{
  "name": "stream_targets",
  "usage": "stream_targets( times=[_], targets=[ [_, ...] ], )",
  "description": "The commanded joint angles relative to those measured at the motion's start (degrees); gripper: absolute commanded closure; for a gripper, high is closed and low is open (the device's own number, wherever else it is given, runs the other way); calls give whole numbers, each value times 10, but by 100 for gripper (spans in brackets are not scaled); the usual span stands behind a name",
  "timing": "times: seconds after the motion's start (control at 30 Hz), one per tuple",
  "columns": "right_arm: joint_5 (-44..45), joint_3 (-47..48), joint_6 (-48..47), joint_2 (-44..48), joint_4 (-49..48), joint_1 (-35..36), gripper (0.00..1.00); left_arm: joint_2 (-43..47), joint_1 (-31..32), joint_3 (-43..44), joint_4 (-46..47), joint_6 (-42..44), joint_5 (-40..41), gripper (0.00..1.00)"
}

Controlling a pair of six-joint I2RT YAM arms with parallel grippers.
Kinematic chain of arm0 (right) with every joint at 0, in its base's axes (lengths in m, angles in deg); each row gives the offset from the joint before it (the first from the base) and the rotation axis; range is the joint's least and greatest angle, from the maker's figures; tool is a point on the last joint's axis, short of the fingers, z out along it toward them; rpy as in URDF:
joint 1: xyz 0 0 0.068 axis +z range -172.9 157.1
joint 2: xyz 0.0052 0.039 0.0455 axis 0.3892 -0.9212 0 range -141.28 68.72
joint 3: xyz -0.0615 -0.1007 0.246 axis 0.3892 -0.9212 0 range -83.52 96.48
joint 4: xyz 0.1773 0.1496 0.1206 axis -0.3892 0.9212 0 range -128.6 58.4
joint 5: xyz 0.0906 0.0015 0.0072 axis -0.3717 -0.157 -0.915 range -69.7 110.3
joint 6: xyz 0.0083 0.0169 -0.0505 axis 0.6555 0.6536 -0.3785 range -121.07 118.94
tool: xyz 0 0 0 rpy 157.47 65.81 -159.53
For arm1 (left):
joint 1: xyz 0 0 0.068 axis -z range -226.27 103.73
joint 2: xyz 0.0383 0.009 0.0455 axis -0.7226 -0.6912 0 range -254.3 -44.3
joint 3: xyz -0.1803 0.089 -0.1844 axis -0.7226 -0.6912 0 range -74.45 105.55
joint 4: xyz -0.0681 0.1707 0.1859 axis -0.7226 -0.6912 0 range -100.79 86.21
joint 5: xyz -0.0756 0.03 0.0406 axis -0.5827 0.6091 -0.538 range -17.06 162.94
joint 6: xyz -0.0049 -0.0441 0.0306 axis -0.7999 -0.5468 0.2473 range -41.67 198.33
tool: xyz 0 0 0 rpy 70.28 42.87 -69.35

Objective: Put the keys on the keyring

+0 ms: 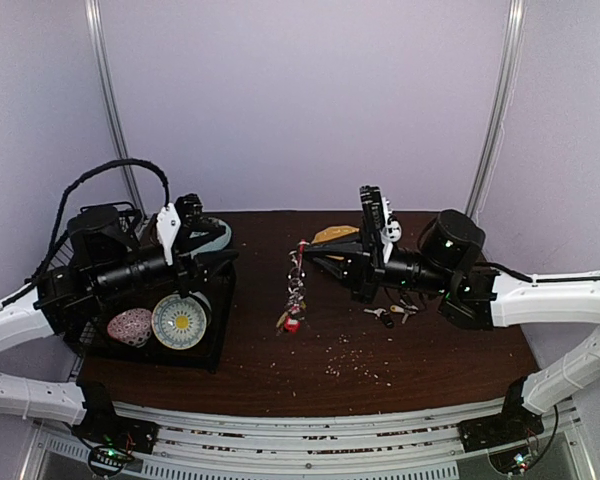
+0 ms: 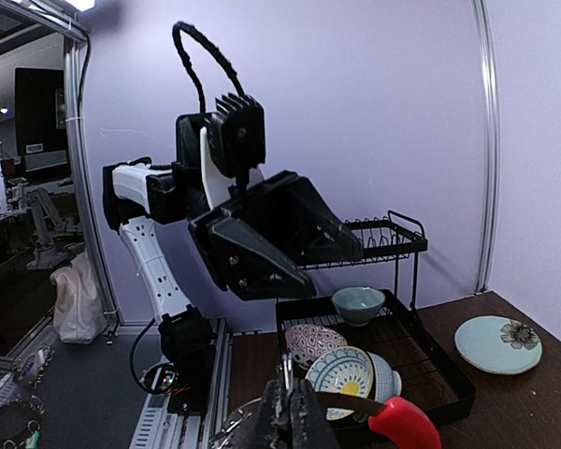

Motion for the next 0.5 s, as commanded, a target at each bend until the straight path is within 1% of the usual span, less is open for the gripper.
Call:
stream_targets(
  times=[0.0, 0.07, 0.17, 0.2, 0.23, 0.27, 0.4, 0.47],
  targets=[
    [-47, 22, -10, 6, -18, -2, 100, -37, 20, 78, 14, 15, -147, 61],
    [-53, 27, -8, -2, -22, 0, 100, -70, 50, 105, 12, 29, -159, 67],
    [-54, 34, -5, -11, -25, 3, 100, -105, 78, 127, 30, 38, -173, 70],
    [-54, 35, -5, -12, -26, 3, 100, -113, 78, 131, 34, 36, -180, 72],
    [-54, 36, -5, -13, -27, 4, 100, -121, 79, 135, 34, 36, -180, 77],
    [-54, 37, -5, -13, -28, 5, 100, -127, 79, 138, 31, 35, -177, 78],
    [-50, 41, -8, -15, -28, 8, 100, -143, 79, 139, 28, 40, -166, 79],
    [-51, 41, -10, -17, -26, 9, 100, -150, 79, 141, 33, 36, -152, 82]
  ],
)
